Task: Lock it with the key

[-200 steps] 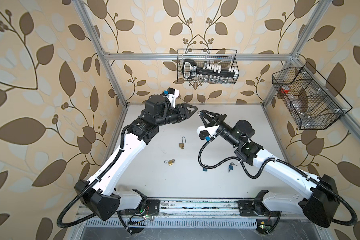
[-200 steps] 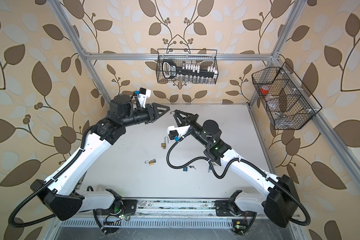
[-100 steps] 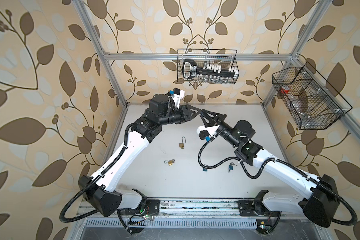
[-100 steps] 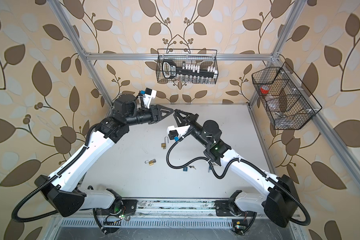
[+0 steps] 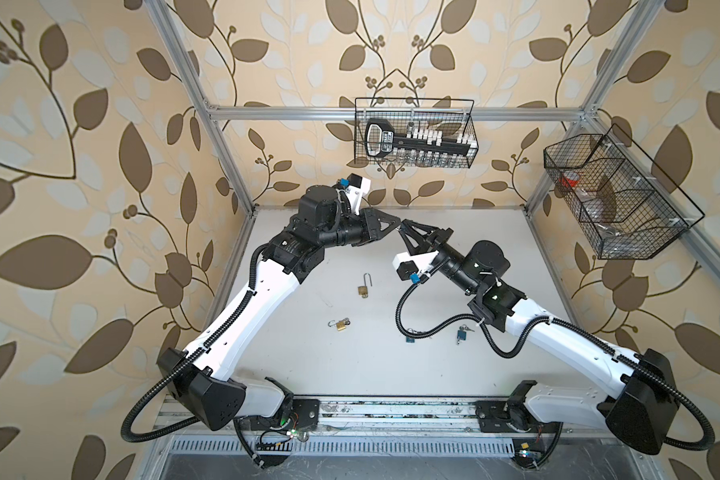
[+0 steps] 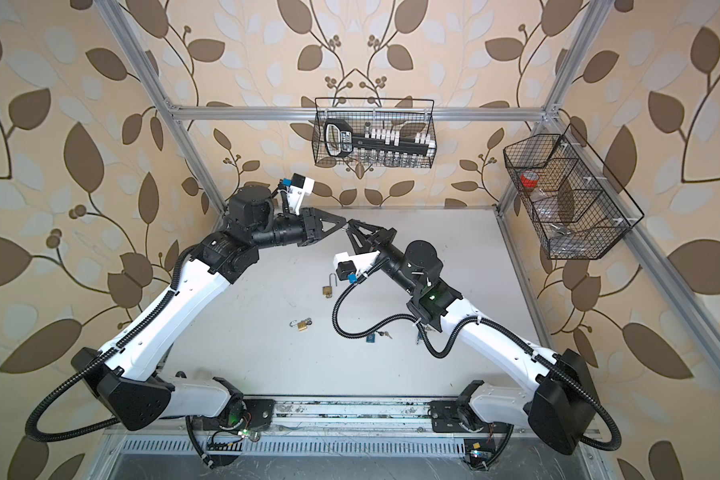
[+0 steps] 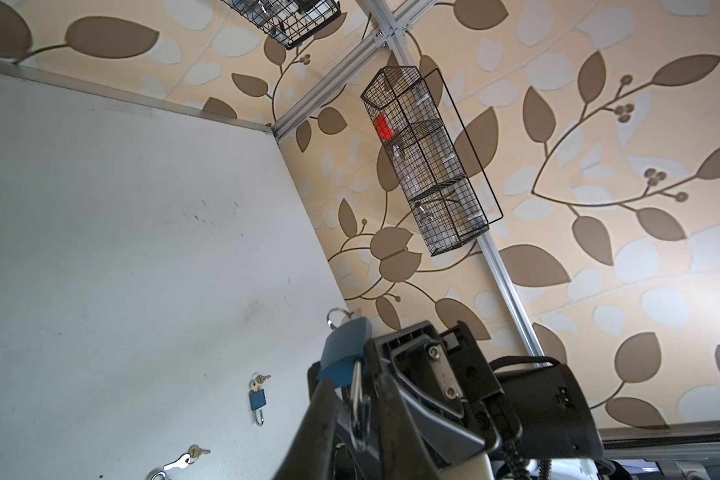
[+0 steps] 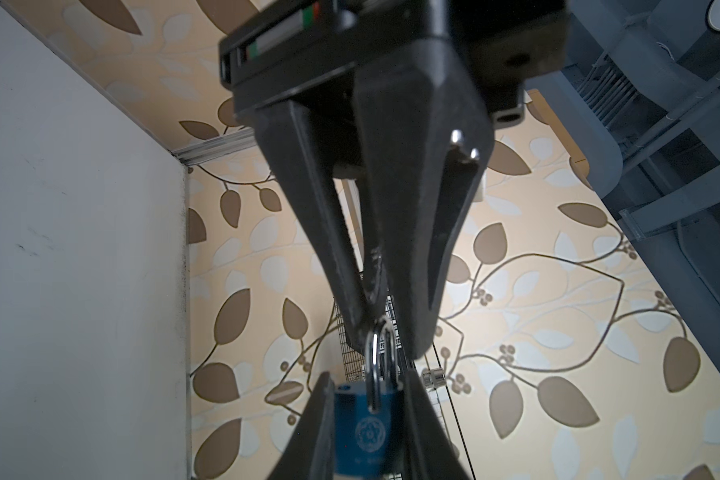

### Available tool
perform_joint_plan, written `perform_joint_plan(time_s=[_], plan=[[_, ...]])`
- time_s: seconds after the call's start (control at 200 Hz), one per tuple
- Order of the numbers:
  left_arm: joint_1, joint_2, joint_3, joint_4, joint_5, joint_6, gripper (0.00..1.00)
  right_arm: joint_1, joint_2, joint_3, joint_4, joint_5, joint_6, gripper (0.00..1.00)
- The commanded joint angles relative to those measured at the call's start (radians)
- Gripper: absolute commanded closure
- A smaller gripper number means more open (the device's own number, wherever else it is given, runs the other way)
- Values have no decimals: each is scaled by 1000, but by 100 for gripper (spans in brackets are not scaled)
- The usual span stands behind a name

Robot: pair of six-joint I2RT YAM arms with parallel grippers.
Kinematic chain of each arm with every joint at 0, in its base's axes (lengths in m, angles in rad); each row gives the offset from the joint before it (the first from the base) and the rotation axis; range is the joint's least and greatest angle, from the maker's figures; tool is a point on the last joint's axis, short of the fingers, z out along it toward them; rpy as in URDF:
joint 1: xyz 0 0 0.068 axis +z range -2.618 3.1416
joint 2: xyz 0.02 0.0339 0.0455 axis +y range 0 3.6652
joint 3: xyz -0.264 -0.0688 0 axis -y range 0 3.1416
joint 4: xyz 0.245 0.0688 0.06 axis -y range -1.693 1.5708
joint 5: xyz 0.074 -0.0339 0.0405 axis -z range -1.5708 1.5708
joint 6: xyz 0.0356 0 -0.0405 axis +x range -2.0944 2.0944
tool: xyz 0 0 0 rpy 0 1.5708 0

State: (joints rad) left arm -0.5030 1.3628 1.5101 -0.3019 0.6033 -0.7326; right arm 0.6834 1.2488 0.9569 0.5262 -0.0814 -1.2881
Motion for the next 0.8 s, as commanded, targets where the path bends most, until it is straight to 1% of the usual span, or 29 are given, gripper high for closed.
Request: perform_joint_plan(time_s=[0.0, 0.19, 0.405, 0.58, 0.795], plan=[[-9, 0, 41, 37, 42, 13, 83, 5, -5, 9, 12, 6, -9, 100], [-9, -3, 32, 35, 48, 14, 83, 5, 1, 19, 14, 10, -1, 100], [-9, -2, 29, 37, 52, 16, 88, 7, 4, 19, 14, 12, 3, 100], [-9, -2, 27, 38, 59, 14, 90, 6, 5, 20, 13, 17, 4, 100], [-9, -6, 25, 38, 61, 17, 100, 7, 7, 23, 14, 19, 9, 100]])
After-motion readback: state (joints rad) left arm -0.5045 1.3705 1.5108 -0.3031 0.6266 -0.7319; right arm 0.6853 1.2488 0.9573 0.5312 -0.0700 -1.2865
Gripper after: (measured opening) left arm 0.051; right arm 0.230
